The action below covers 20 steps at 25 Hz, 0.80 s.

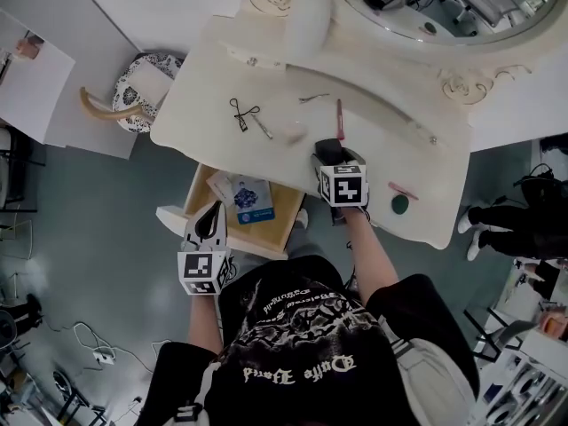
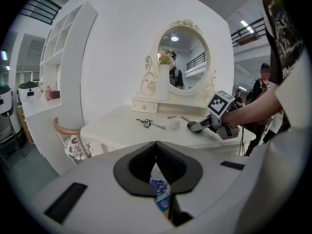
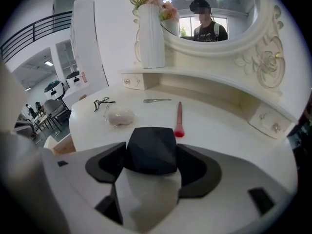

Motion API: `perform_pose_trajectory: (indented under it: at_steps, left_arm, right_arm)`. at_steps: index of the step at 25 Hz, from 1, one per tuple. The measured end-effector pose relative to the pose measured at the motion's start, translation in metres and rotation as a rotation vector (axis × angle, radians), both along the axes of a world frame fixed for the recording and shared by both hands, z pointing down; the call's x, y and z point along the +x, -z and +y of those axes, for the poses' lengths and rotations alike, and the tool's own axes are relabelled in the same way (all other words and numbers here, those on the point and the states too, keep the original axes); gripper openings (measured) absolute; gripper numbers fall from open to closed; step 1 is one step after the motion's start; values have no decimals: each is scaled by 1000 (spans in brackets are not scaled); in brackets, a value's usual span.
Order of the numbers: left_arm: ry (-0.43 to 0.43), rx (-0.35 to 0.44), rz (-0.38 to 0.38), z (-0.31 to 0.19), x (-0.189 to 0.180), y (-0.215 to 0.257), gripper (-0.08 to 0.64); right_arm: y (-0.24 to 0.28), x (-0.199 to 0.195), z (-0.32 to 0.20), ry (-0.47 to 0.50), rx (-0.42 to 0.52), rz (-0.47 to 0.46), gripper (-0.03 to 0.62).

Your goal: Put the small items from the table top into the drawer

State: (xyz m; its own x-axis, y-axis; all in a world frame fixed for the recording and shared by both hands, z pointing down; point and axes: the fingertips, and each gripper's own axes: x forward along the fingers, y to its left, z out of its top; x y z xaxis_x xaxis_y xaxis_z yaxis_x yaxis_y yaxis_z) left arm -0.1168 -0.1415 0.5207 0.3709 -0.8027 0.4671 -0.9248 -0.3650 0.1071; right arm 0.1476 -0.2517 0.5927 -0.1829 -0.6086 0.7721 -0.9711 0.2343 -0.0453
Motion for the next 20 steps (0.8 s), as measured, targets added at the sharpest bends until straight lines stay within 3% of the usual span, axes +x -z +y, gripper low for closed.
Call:
perform_pose_trajectory:
  at_steps: [11, 20]
  left_arm:
    - [29, 22, 52, 4, -10, 5, 15]
    - [49, 30, 68, 18, -28, 6, 15]
  right_arm:
    - [35, -32, 22, 119, 77, -4, 328]
    - [43, -81, 60, 220, 81, -52, 328]
